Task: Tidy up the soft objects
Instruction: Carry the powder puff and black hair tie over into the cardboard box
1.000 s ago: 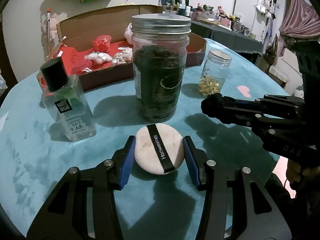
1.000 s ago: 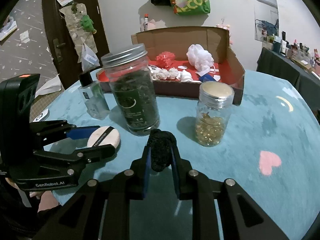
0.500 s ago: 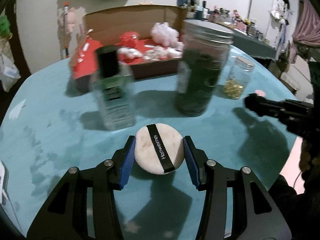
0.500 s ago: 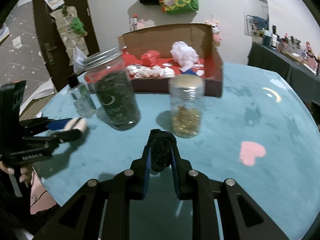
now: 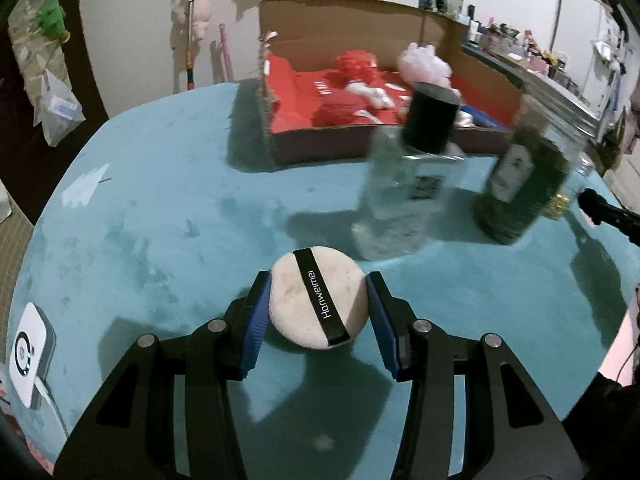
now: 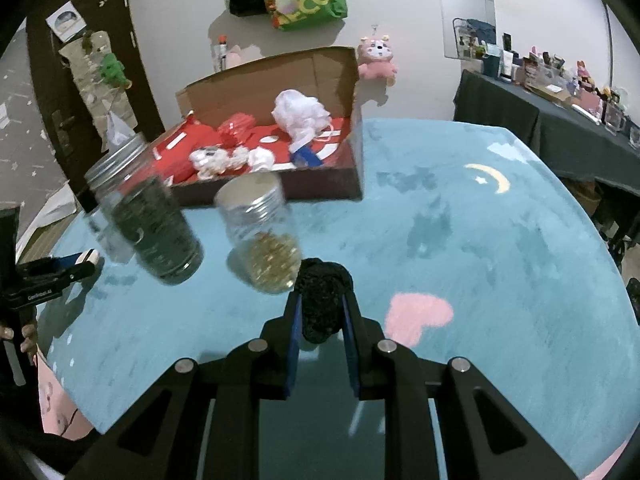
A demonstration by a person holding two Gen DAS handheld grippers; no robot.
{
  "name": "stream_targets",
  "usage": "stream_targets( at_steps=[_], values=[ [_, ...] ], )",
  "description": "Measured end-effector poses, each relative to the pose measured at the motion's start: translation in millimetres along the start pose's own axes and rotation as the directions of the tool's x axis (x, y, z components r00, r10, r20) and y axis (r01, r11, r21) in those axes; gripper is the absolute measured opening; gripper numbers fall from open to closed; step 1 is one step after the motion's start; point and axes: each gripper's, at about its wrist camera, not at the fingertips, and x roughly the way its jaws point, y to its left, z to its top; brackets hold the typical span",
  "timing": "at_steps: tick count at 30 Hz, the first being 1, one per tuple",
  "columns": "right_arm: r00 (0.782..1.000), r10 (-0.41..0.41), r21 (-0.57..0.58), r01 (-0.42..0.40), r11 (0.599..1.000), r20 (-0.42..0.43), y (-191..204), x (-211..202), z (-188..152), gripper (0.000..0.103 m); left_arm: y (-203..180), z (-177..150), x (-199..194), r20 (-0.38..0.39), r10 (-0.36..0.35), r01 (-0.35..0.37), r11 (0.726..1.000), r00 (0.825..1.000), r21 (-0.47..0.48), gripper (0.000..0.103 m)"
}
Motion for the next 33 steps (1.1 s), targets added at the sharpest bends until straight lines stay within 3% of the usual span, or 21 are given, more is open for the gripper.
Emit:
stream_targets(
  at_steps=[5, 13, 19, 33],
  values=[
    [1.000, 0.013, 0.020, -0.013, 1.000, -0.015, -13, 11, 15, 0.021, 16, 13, 11, -0.013, -0.005, 0.005, 1.000, 1.000, -0.003, 0.045],
    [0.995, 0.095, 0.056, -0.093, 0.994, -0.033, -31, 29, 42, 0.021, 35, 36, 23, -0.022, -0.097, 0.097, 0.995, 0.995, 0.003, 0.045],
    [0.980, 0.190, 0.064, -0.186, 0.980, -0.057, -34, 42, 62, 0.021, 42, 54, 25, -0.014, -0.170, 0.170, 0.985, 0.985, 0.023, 0.045],
    [0.945, 0.302, 0.025, -0.302, 0.953, -0.125, -23, 66, 95, 0.021, 39, 93, 19, -0.008, -0.226, 0.225, 0.966, 0.974, 0.125, 0.045]
  ],
)
